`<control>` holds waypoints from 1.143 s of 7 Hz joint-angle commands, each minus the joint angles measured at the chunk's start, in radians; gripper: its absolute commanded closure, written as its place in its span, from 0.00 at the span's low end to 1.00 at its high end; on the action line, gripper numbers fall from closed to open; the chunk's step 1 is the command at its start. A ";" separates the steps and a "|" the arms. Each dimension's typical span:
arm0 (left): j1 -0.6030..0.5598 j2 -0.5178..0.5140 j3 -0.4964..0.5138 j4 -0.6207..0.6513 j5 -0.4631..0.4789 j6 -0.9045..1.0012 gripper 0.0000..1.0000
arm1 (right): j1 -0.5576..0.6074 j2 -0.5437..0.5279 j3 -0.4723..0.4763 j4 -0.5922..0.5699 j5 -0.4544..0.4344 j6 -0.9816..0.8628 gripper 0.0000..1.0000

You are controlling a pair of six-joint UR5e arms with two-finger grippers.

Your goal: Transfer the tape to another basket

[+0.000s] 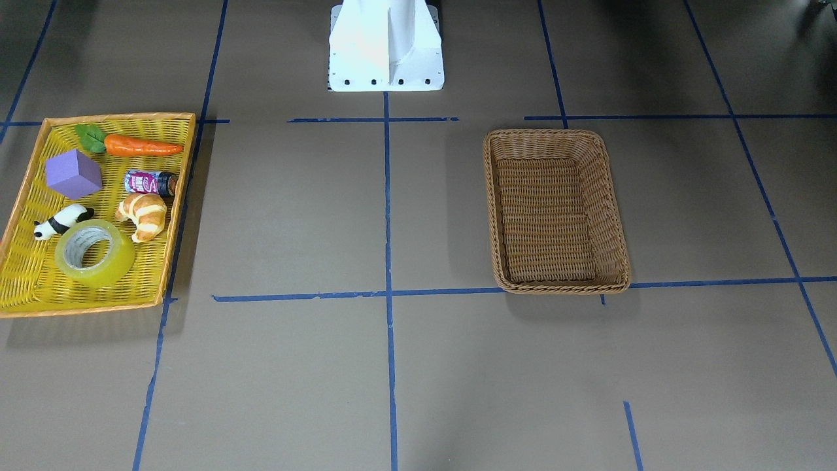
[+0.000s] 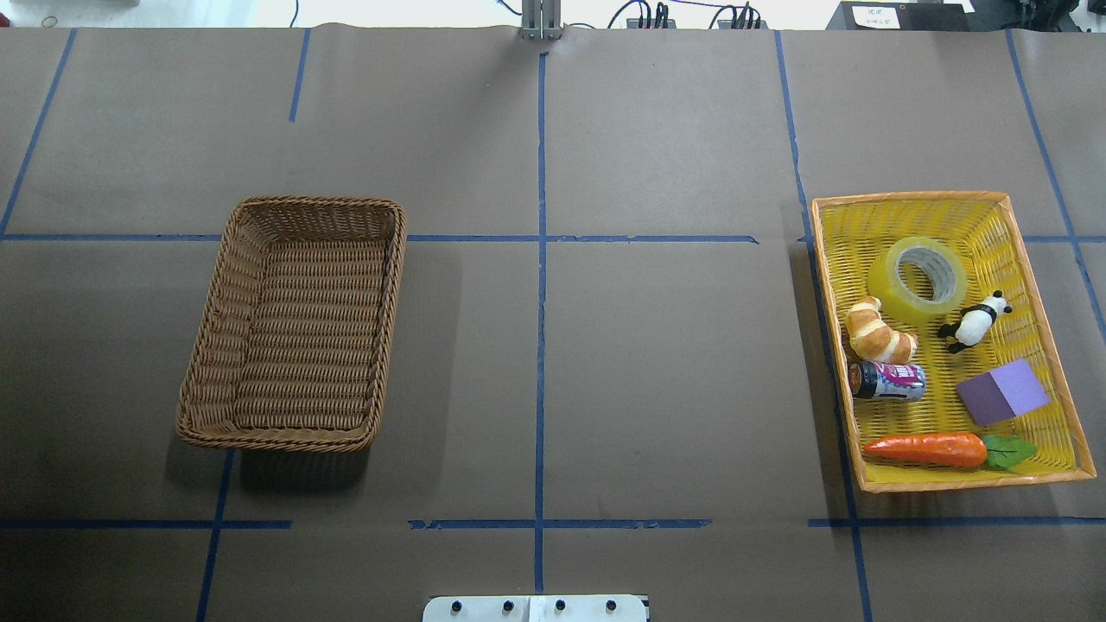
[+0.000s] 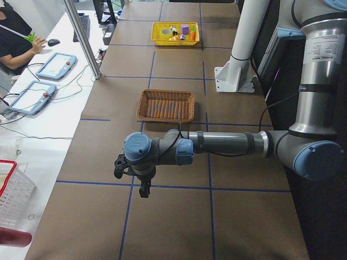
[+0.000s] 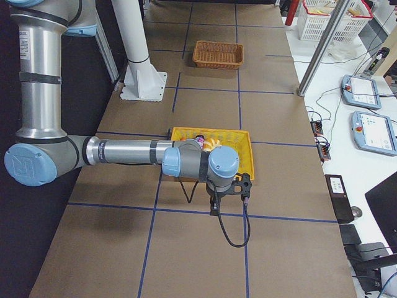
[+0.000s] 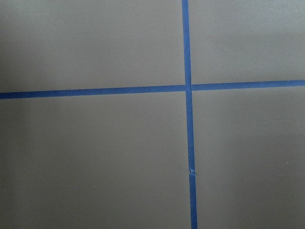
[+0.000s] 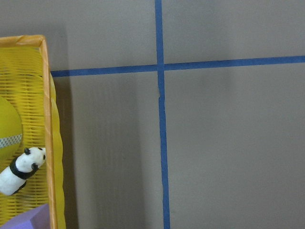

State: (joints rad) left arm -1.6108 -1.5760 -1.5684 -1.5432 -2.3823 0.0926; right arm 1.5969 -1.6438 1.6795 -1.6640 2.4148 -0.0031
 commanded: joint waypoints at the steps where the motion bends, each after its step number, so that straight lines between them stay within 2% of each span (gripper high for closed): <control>1: 0.000 -0.001 -0.001 0.000 0.000 -0.001 0.00 | 0.000 -0.001 -0.001 0.000 0.000 0.000 0.00; 8: 0.005 -0.009 0.001 0.000 -0.002 -0.004 0.00 | -0.002 0.013 0.006 0.001 0.000 0.011 0.00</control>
State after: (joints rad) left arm -1.6080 -1.5822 -1.5684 -1.5432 -2.3838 0.0895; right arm 1.5960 -1.6330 1.6827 -1.6628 2.4145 0.0019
